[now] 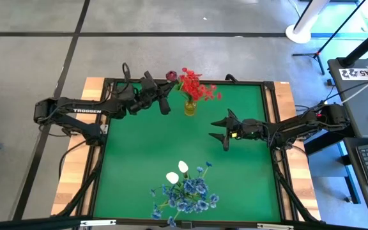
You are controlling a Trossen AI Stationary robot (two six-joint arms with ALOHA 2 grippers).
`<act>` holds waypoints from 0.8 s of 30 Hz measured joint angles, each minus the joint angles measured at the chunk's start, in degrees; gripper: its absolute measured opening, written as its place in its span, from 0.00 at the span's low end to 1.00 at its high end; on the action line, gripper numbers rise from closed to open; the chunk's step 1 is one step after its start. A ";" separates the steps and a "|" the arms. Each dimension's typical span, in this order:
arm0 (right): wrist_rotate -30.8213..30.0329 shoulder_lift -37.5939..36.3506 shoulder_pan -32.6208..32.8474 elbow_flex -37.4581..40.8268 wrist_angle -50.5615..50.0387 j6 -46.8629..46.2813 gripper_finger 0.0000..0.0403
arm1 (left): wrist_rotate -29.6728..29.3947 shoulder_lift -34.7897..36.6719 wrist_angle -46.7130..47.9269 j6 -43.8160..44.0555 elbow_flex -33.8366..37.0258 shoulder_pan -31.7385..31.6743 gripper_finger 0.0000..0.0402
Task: Sort flowers into vase by color
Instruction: Put the dark red tulip into the yellow vase
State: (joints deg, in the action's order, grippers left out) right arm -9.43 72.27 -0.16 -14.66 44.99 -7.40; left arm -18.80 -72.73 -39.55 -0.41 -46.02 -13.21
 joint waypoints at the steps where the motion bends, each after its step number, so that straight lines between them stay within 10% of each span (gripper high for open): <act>1: 0.00 0.00 0.00 0.00 0.00 -0.02 0.62 | -0.65 0.00 0.26 -0.06 0.00 0.00 0.00; 24: 0.02 0.00 0.01 0.00 0.37 -0.46 0.62 | 1.64 0.01 -4.00 -2.24 0.00 -1.40 0.00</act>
State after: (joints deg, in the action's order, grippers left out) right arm -9.41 72.27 -0.15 -14.66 45.36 -7.86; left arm -17.16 -72.72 -43.55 -2.64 -46.02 -14.61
